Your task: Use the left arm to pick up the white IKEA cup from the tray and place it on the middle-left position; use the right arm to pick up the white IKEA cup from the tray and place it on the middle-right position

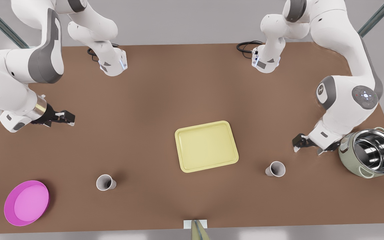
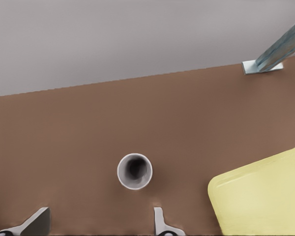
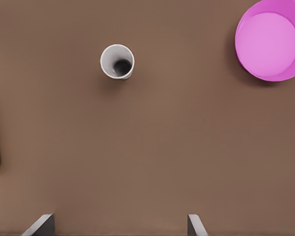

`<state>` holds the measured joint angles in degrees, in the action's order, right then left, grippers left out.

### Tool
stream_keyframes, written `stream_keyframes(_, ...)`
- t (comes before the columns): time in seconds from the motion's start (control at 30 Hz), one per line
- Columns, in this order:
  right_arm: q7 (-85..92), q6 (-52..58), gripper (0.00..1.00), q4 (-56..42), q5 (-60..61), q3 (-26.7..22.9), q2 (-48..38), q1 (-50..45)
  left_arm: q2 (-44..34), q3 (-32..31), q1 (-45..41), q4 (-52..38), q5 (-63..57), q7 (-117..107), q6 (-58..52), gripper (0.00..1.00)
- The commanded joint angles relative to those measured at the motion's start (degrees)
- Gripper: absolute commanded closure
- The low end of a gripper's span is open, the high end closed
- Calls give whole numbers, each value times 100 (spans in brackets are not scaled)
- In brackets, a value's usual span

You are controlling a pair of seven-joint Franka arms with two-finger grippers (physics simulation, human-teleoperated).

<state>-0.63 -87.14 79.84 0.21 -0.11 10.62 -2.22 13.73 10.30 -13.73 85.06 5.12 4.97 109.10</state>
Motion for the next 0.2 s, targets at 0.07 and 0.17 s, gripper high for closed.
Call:
stream_keyframes(0.07, -78, 74, 0, -3, -30, -7, 1, 99, -397, -28, -24, 283, 16, -506, -1233, 0)
stream_keyframes(0.17, -69, 74, 0, -3, -38, -7, 1, 108, -397, -28, -15, 283, -2, -479, -1233, 0)
